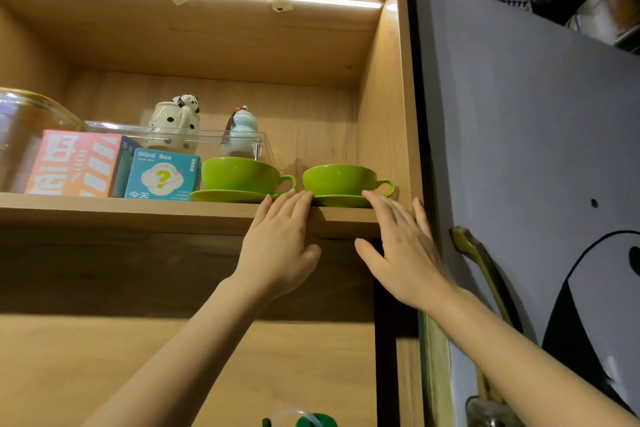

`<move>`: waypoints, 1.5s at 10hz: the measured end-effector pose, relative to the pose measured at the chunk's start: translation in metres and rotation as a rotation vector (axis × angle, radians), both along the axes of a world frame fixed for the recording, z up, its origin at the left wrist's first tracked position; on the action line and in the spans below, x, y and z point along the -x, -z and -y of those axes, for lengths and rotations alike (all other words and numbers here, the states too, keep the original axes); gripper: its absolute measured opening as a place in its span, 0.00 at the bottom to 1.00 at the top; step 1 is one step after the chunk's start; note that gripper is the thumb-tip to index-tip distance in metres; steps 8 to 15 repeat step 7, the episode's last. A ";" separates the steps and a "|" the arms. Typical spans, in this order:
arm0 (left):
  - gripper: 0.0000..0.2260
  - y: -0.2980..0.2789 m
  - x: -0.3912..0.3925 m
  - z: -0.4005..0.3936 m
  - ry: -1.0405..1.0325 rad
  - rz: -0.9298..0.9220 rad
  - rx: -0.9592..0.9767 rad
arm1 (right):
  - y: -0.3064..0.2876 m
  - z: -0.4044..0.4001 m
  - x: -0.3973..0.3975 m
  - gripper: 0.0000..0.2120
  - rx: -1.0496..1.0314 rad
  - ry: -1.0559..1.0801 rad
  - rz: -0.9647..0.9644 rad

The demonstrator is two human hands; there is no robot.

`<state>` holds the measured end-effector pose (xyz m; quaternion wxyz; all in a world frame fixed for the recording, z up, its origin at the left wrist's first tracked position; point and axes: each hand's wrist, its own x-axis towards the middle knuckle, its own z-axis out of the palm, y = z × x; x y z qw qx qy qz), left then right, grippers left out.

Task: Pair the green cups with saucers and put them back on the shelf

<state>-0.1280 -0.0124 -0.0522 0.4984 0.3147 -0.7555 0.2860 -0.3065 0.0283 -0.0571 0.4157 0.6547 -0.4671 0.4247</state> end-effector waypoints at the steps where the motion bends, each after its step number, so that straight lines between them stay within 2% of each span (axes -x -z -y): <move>1: 0.34 0.000 -0.004 -0.001 -0.036 0.066 -0.034 | -0.001 -0.004 -0.001 0.30 -0.049 -0.002 -0.004; 3: 0.37 0.000 -0.019 -0.013 -0.165 0.237 -0.156 | -0.003 -0.023 -0.007 0.35 -0.242 0.108 -0.036; 4: 0.38 -0.007 -0.029 -0.027 -0.166 0.291 -0.315 | -0.011 -0.039 -0.014 0.37 -0.416 0.201 -0.057; 5: 0.35 -0.018 -0.039 -0.048 -0.046 0.249 -0.521 | -0.026 -0.060 -0.020 0.37 -0.556 0.218 -0.037; 6: 0.28 -0.023 -0.054 -0.067 0.052 0.104 -0.560 | -0.031 -0.076 -0.028 0.35 -0.646 0.132 0.081; 7: 0.20 -0.023 -0.070 -0.089 0.135 -0.002 -0.426 | -0.031 -0.107 -0.036 0.32 -0.534 -0.060 0.162; 15: 0.20 -0.023 -0.070 -0.089 0.135 -0.002 -0.426 | -0.031 -0.107 -0.036 0.32 -0.534 -0.060 0.162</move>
